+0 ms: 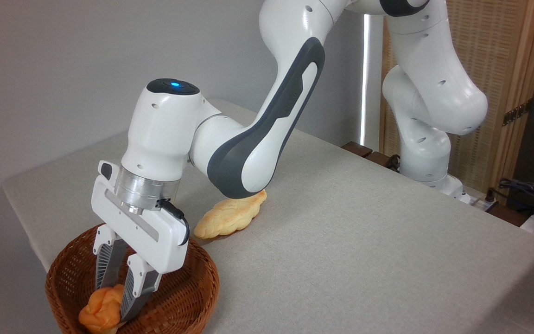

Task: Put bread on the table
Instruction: 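Close the gripper on the orange roll and lift it from the basket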

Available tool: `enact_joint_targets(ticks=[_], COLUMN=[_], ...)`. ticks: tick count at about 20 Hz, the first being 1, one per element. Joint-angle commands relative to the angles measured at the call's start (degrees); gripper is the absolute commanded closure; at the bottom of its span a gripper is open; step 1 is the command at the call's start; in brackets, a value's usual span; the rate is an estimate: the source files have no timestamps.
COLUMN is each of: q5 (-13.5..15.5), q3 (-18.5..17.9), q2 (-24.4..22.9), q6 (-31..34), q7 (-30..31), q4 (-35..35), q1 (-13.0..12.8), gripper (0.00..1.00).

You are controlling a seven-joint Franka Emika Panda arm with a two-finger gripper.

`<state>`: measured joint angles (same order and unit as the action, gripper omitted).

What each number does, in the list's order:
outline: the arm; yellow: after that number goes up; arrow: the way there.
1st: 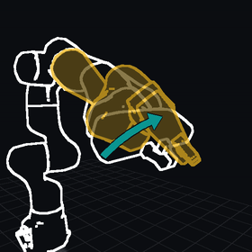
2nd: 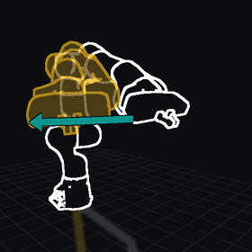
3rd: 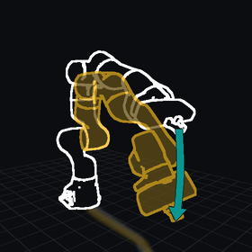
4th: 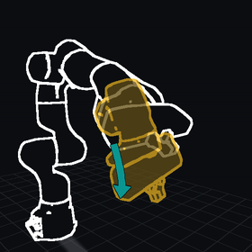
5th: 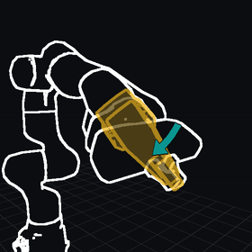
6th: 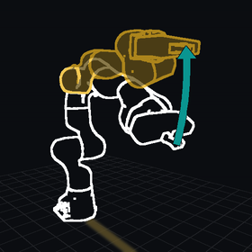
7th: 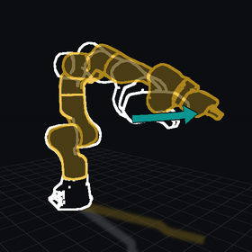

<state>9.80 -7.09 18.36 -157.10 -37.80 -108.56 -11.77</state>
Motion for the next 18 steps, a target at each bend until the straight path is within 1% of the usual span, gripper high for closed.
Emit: enact_joint_targets(ticks=[1,4,6,9,14,15,17,18], q5=[-0.4,-0.3,-0.3,-0.3,-0.4,-0.4,-0.4,-0.4], q3=[-0.1,-0.1,-0.1,-0.6,-1.0,-1.0,-1.1,-2.0], q2=[-1.4,-4.9,-8.6,-13.8,-21.8,-22.9,-25.0,-26.1], q6=[-0.5,0.3,3.5,11.3,25.1,27.7,30.7,31.4], q7=[0.0,0.4,1.1,0.9,0.3,0.3,0.3,0.3], q4=[0.5,-0.1,-1.8,-3.2,-7.7,-8.7,-11.1,-12.4], q1=[-0.2,-0.2,-0.2,0.1,0.3,0.3,0.3,0.3], gripper=[0.45,0.45,0.44,0.40,0.39,0.37,0.37,0.37])
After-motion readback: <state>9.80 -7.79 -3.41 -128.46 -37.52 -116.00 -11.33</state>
